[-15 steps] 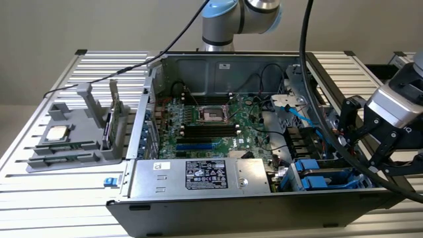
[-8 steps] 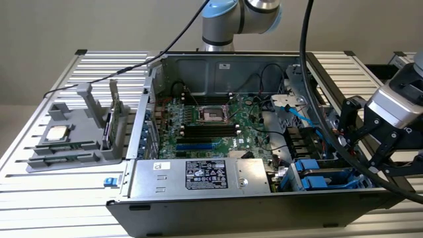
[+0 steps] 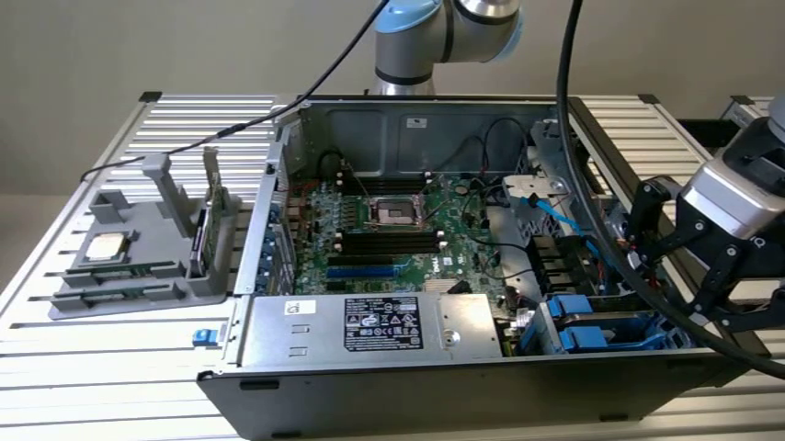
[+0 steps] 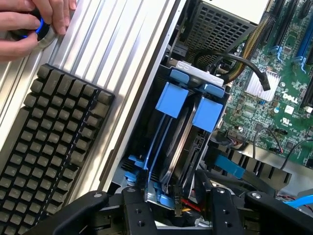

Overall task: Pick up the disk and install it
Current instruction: 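Insert the disk into the insertion slot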

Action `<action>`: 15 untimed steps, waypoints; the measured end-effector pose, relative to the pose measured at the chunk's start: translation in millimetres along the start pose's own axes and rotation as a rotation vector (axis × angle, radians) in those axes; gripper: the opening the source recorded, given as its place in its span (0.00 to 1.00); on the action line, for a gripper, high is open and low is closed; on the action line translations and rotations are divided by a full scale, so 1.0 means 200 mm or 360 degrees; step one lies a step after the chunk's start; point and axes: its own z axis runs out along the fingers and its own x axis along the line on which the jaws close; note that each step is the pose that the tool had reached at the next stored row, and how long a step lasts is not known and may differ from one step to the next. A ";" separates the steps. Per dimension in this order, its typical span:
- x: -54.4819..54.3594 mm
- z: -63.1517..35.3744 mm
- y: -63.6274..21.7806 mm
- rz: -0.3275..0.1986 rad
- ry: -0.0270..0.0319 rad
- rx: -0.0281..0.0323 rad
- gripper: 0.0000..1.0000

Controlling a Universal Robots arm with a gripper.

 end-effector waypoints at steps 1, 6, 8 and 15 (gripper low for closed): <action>0.00 0.000 0.000 0.0000 0.00000 0.00000 0.51; 0.00 0.000 0.000 0.0000 0.00000 0.00000 0.36; 0.00 0.000 0.000 0.0000 0.00000 -0.00001 0.24; 0.00 -0.001 0.001 0.0001 -0.00002 0.00000 0.18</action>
